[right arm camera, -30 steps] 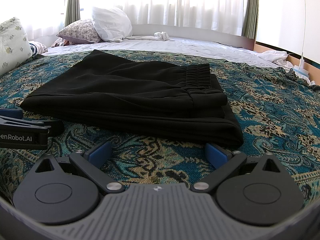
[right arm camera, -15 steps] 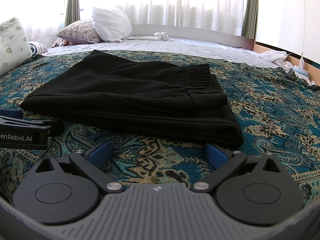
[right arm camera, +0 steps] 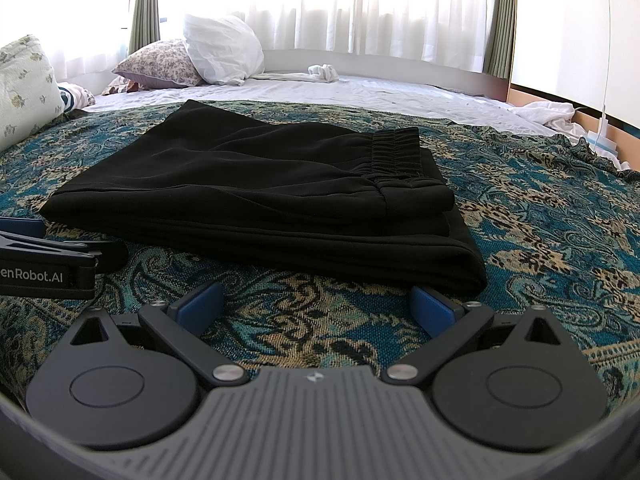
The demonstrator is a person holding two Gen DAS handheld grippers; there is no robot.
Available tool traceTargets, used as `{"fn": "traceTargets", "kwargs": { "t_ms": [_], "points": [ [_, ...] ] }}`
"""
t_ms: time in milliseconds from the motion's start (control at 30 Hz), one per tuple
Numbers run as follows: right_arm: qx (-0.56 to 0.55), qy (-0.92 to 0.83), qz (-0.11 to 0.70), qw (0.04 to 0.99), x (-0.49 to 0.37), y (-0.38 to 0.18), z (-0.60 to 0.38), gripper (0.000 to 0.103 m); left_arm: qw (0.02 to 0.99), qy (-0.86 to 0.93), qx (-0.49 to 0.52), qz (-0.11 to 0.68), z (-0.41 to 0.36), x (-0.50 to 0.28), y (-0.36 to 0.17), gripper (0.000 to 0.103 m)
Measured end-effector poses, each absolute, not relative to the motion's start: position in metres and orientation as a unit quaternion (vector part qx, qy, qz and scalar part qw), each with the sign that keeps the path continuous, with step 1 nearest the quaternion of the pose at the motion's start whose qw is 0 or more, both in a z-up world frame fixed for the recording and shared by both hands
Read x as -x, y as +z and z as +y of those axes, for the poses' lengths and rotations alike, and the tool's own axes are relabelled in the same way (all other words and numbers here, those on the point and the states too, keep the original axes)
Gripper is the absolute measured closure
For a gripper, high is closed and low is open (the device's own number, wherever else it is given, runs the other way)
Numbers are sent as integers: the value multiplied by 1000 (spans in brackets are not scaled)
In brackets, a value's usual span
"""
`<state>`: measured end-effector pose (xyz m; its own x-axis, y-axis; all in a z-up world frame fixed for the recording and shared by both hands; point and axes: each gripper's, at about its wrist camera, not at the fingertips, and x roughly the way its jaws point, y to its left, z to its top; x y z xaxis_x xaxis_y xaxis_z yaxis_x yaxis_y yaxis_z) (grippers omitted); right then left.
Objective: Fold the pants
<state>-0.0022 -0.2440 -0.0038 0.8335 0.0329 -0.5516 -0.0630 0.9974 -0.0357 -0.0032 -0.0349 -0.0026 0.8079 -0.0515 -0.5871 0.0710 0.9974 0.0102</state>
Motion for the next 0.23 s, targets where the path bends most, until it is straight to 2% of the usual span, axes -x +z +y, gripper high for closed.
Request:
{"fn": "traceTargets", "kwargs": {
  "t_ms": [233],
  "points": [
    [26, 25, 288, 957, 2, -4, -244, 0, 951, -32, -17, 307, -34, 4, -3, 0]
  ]
}}
